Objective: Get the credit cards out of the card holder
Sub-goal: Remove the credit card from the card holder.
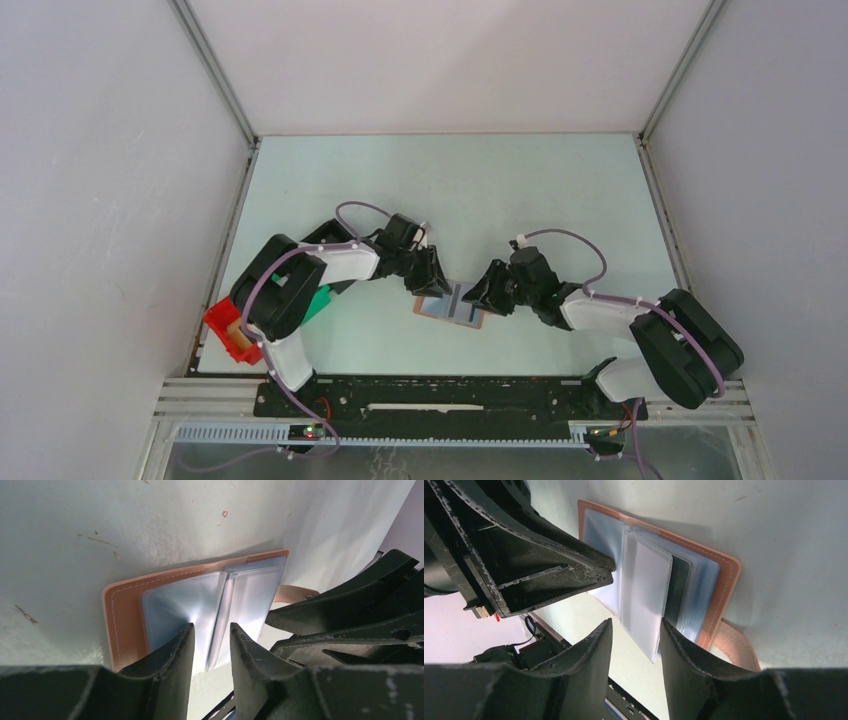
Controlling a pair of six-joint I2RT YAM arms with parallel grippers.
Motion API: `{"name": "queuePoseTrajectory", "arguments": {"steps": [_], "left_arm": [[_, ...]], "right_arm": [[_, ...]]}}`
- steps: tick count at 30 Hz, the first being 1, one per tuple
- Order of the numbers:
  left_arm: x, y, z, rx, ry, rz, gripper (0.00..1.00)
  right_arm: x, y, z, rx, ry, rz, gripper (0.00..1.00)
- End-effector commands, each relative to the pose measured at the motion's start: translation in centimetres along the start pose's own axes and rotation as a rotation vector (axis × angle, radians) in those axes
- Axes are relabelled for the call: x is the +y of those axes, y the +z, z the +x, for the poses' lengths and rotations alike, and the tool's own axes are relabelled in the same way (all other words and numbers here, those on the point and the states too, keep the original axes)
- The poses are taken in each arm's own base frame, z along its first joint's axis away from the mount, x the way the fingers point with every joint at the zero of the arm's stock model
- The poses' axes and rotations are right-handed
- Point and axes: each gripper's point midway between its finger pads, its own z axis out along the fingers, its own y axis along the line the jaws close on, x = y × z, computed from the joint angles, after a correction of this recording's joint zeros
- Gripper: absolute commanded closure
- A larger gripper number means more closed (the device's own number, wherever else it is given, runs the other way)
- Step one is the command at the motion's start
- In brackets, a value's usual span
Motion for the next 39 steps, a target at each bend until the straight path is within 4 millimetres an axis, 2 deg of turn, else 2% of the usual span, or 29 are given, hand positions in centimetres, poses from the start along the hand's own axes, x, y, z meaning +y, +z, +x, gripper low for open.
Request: {"name": "queuePoseTrajectory", "arguments": {"steps": [1,10,20,26,29,33,39], "left_arm": [[3.0,0.6,1.4,0.028,-0.006,-0.095,0.62],[2.2,-0.1,1.0,0.020,0.006,-0.083,0.62],[-1.4,-3.5,-0.5,-0.031,0.058,-0.035,0.61],[-1.6,-4.5,-0.6,-0.012,0.023,0.015,0.60],[-1.4,-6.1,-1.4,-0.048,0.005,0.021,0.60],[-0.8,-9.4,-3.1,-0.119,-0.013,-0.002,0.60],[-1.1,-14.3,-4.9,-0.233,0.007,-0.025,0.59]], "right_arm": [[3.2,-0.1,-1.1,-0.032,-0.041,-0.087,0.52],[4.8,-0.3,-1.0,-0.023,-0.046,-0.142,0.52],[6.8,-0.7,-1.3,-0.034,-0.093,-0.195,0.53],[8.0,-0.2,-1.5,-0.021,-0.125,-0.214,0.53],[8.5,0.4,-1.5,-0.008,-0.133,-0.223,0.53],[9.5,1.1,-1.3,0.012,-0.146,-0.242,0.53],[11.1,3.0,-1.0,0.052,-0.160,-0.264,0.53]]}}
